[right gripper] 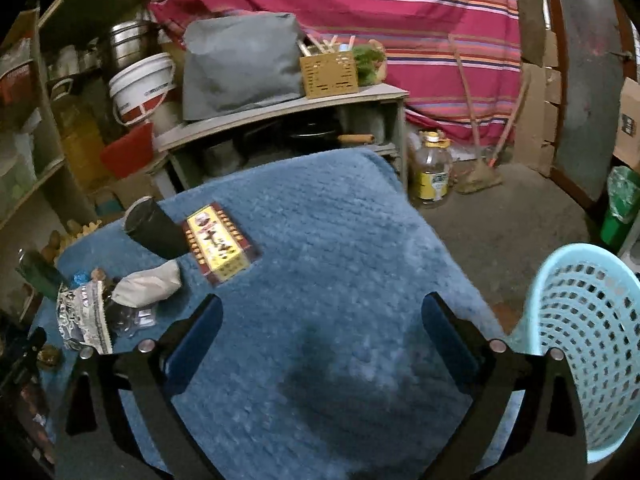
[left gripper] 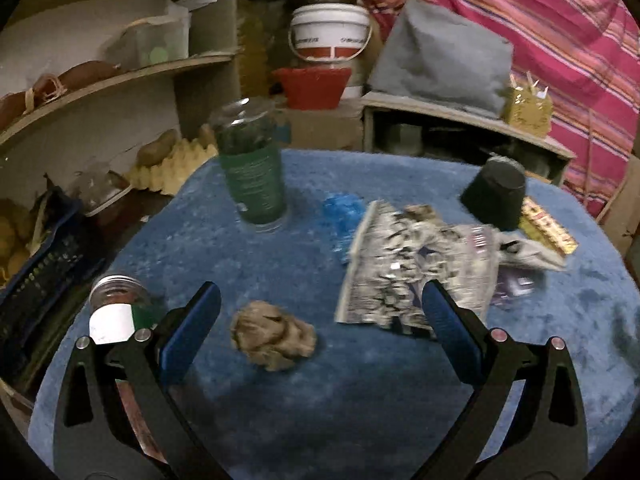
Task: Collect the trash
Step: 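Grasp the crumpled brown paper with the left tool while the right tool approaches the cloth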
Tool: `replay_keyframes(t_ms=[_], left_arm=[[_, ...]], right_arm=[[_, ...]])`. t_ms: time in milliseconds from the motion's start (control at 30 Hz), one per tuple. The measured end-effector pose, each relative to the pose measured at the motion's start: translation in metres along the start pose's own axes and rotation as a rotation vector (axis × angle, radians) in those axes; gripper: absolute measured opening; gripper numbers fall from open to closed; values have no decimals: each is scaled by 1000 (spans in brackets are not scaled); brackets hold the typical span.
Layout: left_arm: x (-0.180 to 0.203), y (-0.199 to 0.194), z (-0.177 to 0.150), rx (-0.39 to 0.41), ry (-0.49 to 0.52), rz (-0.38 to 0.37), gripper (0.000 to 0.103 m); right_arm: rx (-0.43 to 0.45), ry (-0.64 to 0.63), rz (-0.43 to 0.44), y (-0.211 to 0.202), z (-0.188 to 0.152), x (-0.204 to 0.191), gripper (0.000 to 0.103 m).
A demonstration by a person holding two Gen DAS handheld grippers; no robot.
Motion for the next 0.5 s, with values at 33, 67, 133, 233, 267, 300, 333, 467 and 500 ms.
replay_keyframes(t_ms=[33, 67, 133, 233, 267, 300, 333, 467, 500], left_arm=[[-2, 4, 0, -8, -2, -2, 97], [-4, 9, 0, -20, -5, -10, 97], [-5, 17, -1, -40, -2, -24, 95], [-3, 25, -3, -75, 5, -26, 91], [-4, 28, -4, -89, 0, -27, 90], [-5, 30, -5, -98, -6, -29, 90], [-6, 32, -5, -105, -14, -32, 90], [-8, 38, -8, -134, -29, -38, 87], [-6, 38, -8, -138, -23, -37, 86]], right_arm=[[-1, -12, 5, 2, -1, -5, 97], [1, -22, 4, 4, -1, -8, 97], [10, -36, 18, 5, -1, -14, 99], [14, -84, 29, 9, 0, -28, 99], [14, -96, 28, 11, 0, -31, 99], [15, -105, 27, 12, -1, -34, 99], [17, -113, 27, 14, -2, -36, 99], [-40, -142, 5, 26, -5, -46, 99], [-40, -148, 7, 28, -6, -49, 99]])
Point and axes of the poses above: each gripper's, at about its wrist camera, not at the fingertips, and y roughly the way its jaws point, x to its right, z to its top, the point moved 1 cm from there along y, roughly the way its jaws point, and after that the axes turned 11 degrees about y, right-handed, at the moved point
